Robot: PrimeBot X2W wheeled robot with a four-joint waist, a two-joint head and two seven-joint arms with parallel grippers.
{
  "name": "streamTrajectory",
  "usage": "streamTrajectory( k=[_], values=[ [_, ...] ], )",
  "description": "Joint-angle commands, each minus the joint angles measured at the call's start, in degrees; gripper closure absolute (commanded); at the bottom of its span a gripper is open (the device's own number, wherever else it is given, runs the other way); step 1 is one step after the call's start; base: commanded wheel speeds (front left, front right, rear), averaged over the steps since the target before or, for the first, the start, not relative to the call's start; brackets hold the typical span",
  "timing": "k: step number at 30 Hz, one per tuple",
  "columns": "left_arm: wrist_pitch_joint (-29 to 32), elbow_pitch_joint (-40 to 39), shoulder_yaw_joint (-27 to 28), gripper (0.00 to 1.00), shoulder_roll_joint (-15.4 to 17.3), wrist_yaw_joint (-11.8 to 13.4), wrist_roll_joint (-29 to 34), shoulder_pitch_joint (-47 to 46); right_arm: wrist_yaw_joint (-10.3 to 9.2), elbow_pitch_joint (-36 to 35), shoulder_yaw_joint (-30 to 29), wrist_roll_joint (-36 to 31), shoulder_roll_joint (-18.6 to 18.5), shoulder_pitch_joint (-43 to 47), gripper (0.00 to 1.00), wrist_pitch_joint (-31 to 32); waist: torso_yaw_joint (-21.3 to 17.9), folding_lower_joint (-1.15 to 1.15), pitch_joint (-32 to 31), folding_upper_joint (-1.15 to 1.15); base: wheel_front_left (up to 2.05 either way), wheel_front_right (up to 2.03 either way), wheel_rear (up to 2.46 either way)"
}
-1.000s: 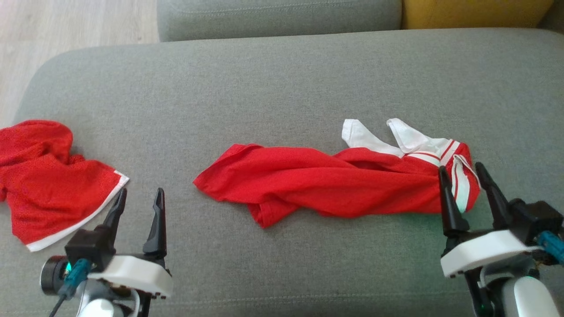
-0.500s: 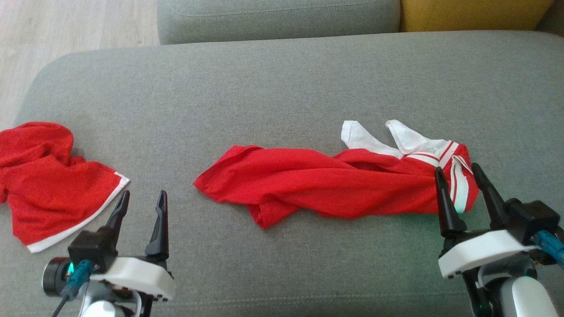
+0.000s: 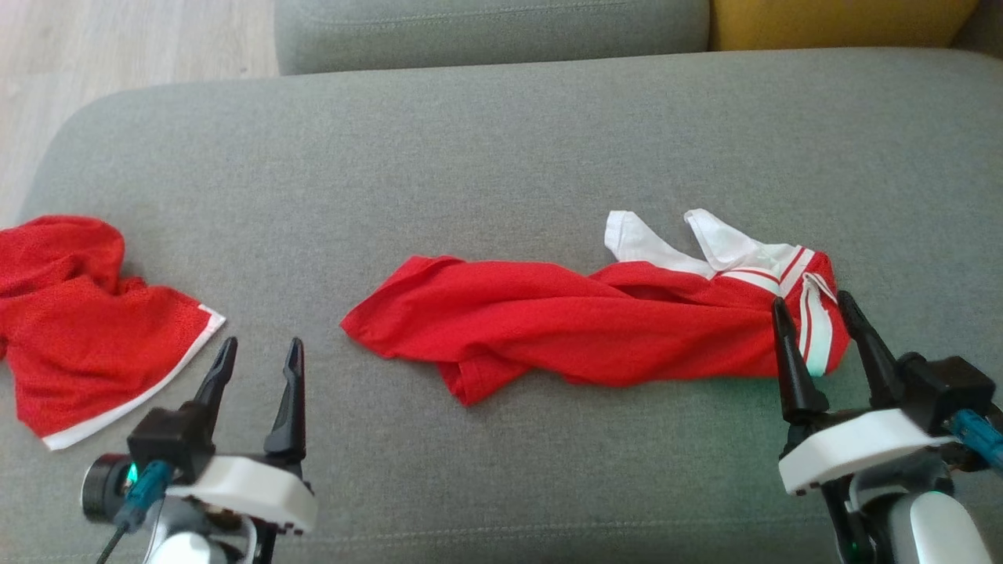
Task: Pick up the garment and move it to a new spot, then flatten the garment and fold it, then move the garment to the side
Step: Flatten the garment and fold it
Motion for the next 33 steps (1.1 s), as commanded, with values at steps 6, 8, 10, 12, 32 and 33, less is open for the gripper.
streamTrajectory(
  k=[6, 8, 10, 12, 32, 33],
  values=[
    [0.5, -0.9, 0.1, 0.0, 0.6, -2.2, 0.0, -9.3, -0.04, -2.3, 1.8, 0.4, -0.3, -2.9, 0.0, 0.0, -0.6, 0.0, 2.7, 0.0, 0.0, 0.0, 0.0],
    [1.1, -0.3, -0.9, 0.0, 0.0, -3.5, 0.1, -12.8, -0.04, -2.3, 2.4, 0.4, -0.3, -3.7, 0.0, 0.0, -1.1, 0.0, 3.9, 0.0, 0.0, 0.0, 0.0],
    [2.2, 1.0, -2.2, 0.0, -0.7, -5.1, 0.2, -16.6, -0.04, -2.4, 2.9, 0.4, -0.3, -4.5, 0.0, -0.1, -1.7, 0.0, 5.4, 0.0, 0.0, 0.0, 0.0],
    [3.6, 2.8, -3.6, 0.0, -1.5, -6.8, 0.2, -20.3, -0.04, -2.4, 3.3, 0.5, -0.3, -5.2, 0.0, -0.1, -2.5, 0.0, 6.9, 0.0, 0.0, 0.0, 0.0],
    [24.2, 37.7, -11.6, 1.0, -5.3, -19.2, -6.7, -39.7, -0.04, 1.2, 5.0, 2.8, -0.3, -8.8, 0.0, -2.6, -7.5, 0.0, 13.1, 0.0, 0.0, 0.0, 0.0],
    [23.9, 37.8, -11.8, 1.0, -5.2, -19.3, -6.7, -40.1, -0.04, 1.3, 5.0, 2.9, -0.3, -8.8, 0.0, -2.6, -7.5, 0.0, 13.0, 0.0, 0.0, 0.0, 0.0]
  ],
)
